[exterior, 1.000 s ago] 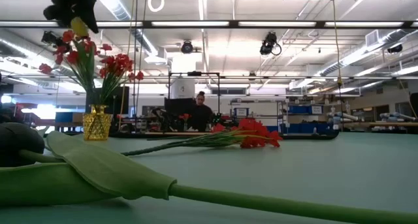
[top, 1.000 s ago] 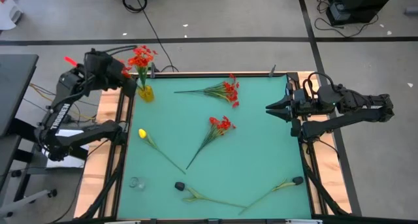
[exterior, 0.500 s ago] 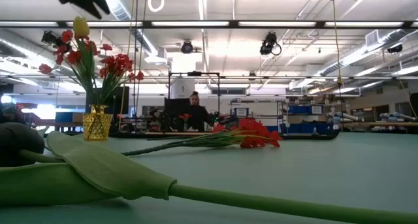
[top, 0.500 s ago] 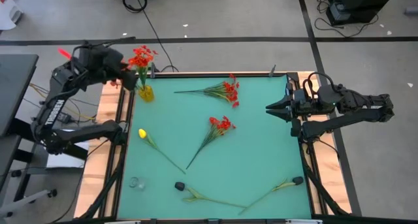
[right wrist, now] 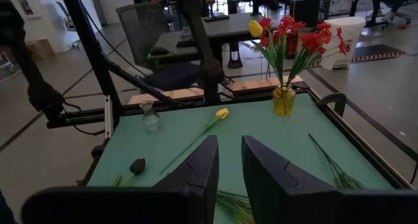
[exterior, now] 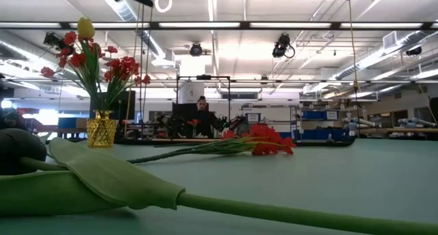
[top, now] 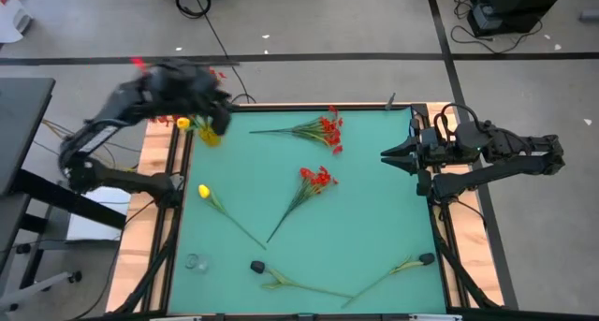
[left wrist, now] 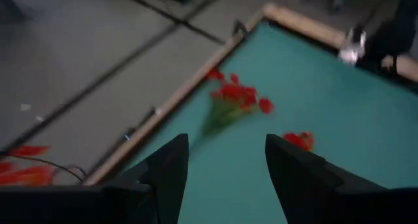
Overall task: Sort flowers into vase by color
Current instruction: Put the yellow flower into the yellow vase
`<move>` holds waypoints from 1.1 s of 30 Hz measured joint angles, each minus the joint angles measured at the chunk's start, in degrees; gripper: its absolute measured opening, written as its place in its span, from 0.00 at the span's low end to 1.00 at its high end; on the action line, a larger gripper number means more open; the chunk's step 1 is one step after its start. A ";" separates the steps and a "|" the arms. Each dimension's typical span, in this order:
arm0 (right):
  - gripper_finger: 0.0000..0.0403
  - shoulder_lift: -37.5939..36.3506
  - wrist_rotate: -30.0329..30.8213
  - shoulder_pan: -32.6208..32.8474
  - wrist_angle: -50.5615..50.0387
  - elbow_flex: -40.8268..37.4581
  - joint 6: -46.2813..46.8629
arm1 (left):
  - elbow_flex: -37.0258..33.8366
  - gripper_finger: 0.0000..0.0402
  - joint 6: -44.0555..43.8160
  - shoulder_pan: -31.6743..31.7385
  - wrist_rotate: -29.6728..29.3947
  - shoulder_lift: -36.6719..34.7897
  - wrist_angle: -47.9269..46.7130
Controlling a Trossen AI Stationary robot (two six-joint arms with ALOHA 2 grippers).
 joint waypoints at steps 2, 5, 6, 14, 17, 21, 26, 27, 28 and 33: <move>0.19 0.01 -0.01 0.00 0.00 0.00 -0.01 | -0.71 0.52 -1.07 -1.87 -0.40 2.67 0.47; 0.19 -0.01 -0.01 0.00 0.00 0.00 0.01 | -0.79 0.52 -2.63 -3.47 -0.59 6.14 0.41; 0.19 0.01 -0.01 0.00 0.00 0.00 0.00 | -0.79 0.52 -3.76 -3.87 -0.59 7.04 0.39; 0.19 -0.01 0.00 0.02 -0.02 0.02 -0.01 | -0.79 0.52 -15.37 -6.15 2.75 9.37 0.52; 0.19 0.01 -0.01 0.00 0.00 0.00 -0.01 | -0.79 0.52 -18.53 -7.24 2.74 8.71 -1.98; 0.19 0.05 0.01 0.00 0.83 0.01 -0.03 | -0.75 0.52 -24.46 -10.57 2.42 7.10 -9.00; 0.19 1.79 0.01 0.00 8.87 0.02 4.77 | -0.79 0.52 -38.04 -20.37 -2.69 7.05 -17.50; 0.19 2.09 0.01 0.00 10.43 0.02 6.42 | -0.79 0.52 -40.91 -22.69 -3.83 7.05 -18.05; 0.19 2.56 0.01 0.00 11.56 0.02 7.48 | -0.79 0.52 -44.14 -24.95 -5.24 7.05 -18.13; 0.19 4.59 -0.01 0.00 13.51 0.02 8.44 | -0.79 0.52 -61.47 -35.88 -13.98 7.33 -18.19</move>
